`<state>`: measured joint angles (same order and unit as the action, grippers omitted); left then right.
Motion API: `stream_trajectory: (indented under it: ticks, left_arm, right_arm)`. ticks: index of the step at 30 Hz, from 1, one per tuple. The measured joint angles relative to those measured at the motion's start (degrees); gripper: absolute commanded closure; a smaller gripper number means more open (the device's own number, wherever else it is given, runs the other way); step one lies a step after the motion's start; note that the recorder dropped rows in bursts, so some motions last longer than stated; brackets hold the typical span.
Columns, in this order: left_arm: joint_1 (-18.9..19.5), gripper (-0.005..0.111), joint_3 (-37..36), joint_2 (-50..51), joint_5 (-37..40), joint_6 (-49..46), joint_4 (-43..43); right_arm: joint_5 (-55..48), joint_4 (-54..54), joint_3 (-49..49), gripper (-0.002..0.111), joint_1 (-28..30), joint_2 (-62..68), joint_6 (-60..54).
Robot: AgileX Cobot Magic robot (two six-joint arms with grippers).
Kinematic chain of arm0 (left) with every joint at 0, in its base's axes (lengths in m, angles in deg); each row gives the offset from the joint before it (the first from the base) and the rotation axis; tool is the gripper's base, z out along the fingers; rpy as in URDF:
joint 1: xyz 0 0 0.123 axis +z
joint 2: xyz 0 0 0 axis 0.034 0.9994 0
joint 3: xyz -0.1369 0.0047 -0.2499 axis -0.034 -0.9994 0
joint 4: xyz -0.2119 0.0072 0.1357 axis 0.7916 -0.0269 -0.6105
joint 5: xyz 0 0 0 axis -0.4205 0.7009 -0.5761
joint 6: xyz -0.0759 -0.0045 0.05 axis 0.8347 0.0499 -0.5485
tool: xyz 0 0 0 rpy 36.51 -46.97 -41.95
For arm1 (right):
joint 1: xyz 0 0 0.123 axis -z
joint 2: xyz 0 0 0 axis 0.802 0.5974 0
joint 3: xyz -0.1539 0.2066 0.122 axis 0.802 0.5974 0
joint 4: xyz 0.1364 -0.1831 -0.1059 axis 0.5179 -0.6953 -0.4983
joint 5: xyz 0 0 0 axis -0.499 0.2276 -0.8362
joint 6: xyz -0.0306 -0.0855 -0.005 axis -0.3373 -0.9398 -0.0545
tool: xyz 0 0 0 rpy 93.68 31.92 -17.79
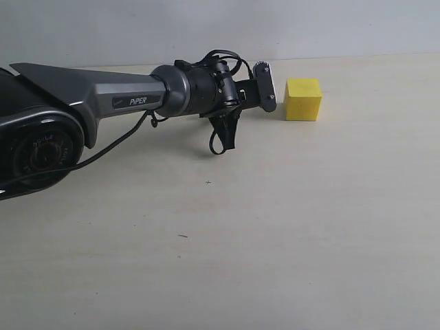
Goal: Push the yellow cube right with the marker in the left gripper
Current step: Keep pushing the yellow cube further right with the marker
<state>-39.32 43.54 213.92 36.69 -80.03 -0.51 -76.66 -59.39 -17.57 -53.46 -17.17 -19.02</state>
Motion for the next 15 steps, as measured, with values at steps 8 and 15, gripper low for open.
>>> stream_trajectory:
  ticks: [8,15]
  left_arm:
    - [-0.45,0.107,0.00,0.09,-1.12,0.37,1.76]
    - [-1.99,0.107,0.00,0.09,-2.86,0.73,2.47]
  right_arm:
    - [0.00,0.00,0.00,0.108,0.00,0.00,0.00]
    - [0.00,0.00,0.00,0.108,0.00,0.00,0.00]
